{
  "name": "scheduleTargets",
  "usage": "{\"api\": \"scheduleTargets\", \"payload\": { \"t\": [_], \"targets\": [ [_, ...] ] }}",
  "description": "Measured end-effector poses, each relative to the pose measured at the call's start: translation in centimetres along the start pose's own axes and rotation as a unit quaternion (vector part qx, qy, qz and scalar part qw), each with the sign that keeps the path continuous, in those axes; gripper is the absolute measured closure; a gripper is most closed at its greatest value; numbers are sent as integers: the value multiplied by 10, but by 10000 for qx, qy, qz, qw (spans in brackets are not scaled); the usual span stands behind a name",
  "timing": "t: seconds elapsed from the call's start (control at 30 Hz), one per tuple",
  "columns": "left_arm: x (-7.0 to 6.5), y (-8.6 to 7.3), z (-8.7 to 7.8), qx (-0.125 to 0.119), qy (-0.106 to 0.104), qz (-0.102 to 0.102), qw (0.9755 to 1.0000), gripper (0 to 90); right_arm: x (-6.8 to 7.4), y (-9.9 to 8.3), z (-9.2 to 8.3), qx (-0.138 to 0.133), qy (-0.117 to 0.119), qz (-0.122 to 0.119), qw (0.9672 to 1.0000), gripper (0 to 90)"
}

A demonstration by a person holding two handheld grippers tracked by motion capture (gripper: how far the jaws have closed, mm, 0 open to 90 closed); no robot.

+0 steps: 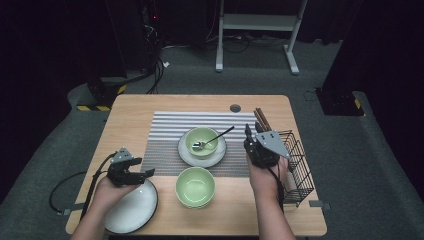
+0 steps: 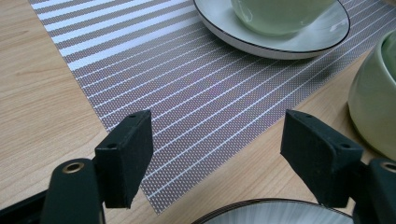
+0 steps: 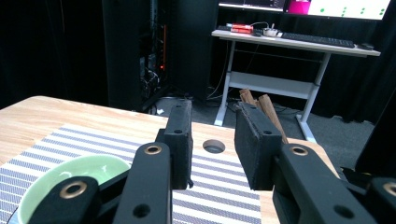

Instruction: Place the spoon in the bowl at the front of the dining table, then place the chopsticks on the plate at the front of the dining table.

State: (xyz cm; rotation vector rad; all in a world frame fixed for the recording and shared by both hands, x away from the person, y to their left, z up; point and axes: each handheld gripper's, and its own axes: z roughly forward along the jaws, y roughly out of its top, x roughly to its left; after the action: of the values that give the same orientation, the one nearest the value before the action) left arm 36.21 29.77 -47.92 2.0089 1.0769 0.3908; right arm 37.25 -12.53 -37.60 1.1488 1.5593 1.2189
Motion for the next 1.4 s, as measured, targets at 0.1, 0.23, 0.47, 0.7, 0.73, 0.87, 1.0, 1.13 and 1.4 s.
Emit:
{"api": "scheduleTargets", "payload": {
  "t": [0.1, 0.23, 0.47, 0.7, 0.73, 0.87, 1.0, 1.13, 1.4],
  "targets": [
    [0, 0, 0, -18, -7, 2, 10000, 257, -2, 1, 1, 8, -32, -27, 10000, 663],
    [0, -1, -1, -22, -27, 23, 10000, 257, -3, 0, 4, 87, -82, 7, 9999, 652],
    [4, 0, -3, -61, -43, -17, 10000, 258, -4, 6, 11, 31, -251, -31, 9997, 629],
    [2, 1, -5, -98, -40, -1, 9999, 258, -12, 6, 25, 197, -352, 39, 9992, 630],
    [2, 1, -5, -98, -38, 7, 9999, 258, -13, 6, 27, 228, -389, 4, 9990, 630],
    [3, 1, -5, -120, -65, 4, 9999, 259, -17, 5, 32, 281, -458, 43, 9985, 631],
    [1, 1, -5, -105, -85, 4, 9999, 258, -18, 5, 36, 328, -478, 13, 9983, 636],
    [0, 3, -7, -131, -66, 1, 9999, 258, -19, 5, 41, 366, -482, -26, 9982, 642],
    [-3, 3, -4, -75, -42, 59, 9999, 258, -20, 3, 46, 513, -454, -82, 9976, 672]
  ]
}}
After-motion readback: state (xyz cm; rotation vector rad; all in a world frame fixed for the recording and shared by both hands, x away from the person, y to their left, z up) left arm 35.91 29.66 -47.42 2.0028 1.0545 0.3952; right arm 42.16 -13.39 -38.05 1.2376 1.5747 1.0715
